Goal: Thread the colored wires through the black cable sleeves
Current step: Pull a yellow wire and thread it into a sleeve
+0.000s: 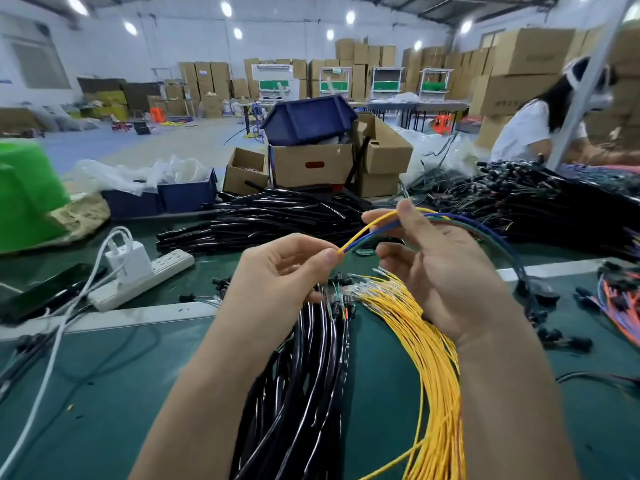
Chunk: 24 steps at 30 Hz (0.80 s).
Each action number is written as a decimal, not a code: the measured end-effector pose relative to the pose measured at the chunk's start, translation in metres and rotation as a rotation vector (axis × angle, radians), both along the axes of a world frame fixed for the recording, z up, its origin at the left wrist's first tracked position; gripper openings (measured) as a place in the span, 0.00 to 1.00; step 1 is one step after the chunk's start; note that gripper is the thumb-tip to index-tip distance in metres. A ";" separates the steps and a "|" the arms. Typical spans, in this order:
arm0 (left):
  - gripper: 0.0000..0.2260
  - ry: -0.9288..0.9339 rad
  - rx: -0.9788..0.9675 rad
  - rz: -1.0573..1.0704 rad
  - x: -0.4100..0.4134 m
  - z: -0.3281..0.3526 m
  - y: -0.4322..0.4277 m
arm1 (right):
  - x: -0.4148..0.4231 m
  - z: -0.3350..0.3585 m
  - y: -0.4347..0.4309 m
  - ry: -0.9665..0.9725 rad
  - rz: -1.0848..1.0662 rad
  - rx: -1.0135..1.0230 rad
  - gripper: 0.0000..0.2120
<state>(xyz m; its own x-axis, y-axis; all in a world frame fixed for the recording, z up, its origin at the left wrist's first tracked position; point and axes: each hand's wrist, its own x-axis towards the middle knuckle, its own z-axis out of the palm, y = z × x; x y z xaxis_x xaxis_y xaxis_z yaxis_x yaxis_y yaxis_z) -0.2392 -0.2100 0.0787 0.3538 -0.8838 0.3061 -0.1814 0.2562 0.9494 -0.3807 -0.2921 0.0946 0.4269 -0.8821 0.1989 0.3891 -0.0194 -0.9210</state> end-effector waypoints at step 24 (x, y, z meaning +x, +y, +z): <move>0.07 0.286 -0.081 -0.013 -0.011 0.007 0.002 | 0.000 0.002 0.005 -0.167 0.149 0.089 0.07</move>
